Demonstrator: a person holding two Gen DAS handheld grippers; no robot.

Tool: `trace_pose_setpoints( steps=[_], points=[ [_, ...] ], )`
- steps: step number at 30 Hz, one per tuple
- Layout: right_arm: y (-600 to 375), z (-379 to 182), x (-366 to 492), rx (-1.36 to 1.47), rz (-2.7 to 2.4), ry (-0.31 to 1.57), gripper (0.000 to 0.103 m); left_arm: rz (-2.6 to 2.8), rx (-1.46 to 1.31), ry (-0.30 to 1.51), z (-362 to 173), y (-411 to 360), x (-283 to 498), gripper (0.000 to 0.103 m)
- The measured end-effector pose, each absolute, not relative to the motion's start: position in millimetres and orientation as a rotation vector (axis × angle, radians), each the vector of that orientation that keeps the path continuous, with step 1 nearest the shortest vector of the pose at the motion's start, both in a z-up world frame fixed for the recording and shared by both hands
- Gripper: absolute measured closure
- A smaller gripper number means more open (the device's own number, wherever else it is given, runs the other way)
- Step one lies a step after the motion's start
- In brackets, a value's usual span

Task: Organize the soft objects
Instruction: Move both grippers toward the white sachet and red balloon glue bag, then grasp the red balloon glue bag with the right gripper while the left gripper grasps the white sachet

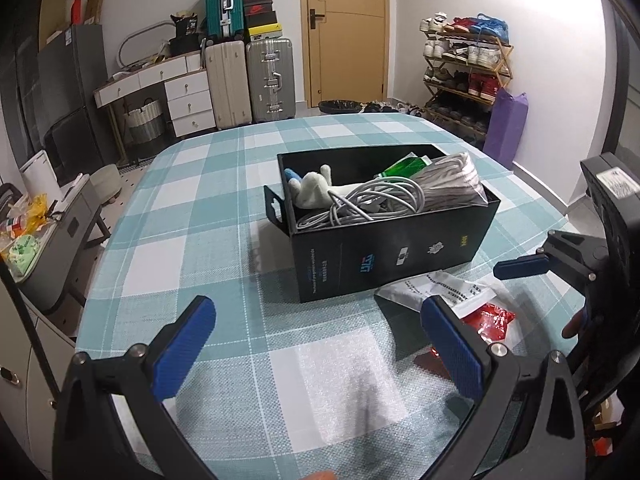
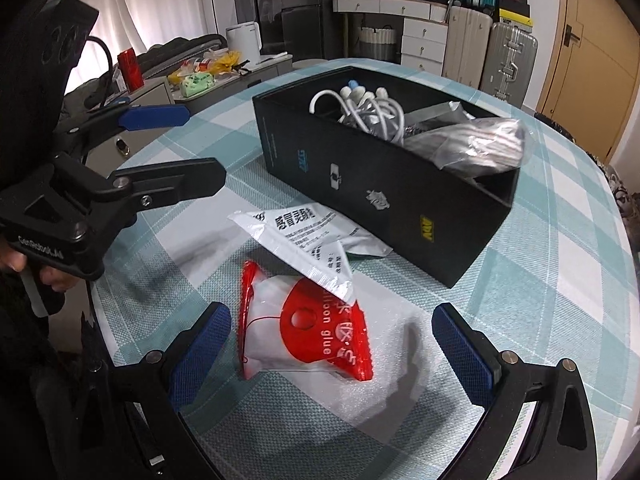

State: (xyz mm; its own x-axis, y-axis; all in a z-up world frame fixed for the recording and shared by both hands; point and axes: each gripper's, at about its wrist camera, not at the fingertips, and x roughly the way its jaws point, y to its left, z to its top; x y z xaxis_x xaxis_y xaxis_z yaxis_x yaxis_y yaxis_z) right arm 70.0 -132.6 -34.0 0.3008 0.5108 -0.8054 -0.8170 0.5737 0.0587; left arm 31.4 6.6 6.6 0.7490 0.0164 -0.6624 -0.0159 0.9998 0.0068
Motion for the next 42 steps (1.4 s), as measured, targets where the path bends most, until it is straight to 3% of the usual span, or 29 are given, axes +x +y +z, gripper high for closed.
trace_pose_setpoints(
  steps=[32, 42],
  points=[
    [-130, -45, 81, -0.423, 0.868, 0.925, 0.001, 0.007, -0.011, 0.743, -2, 5, 33, 0.0],
    [-148, -44, 85, -0.432, 0.875, 0.925, 0.005, 0.007, -0.01, 0.742, -2, 5, 33, 0.0]
  ],
)
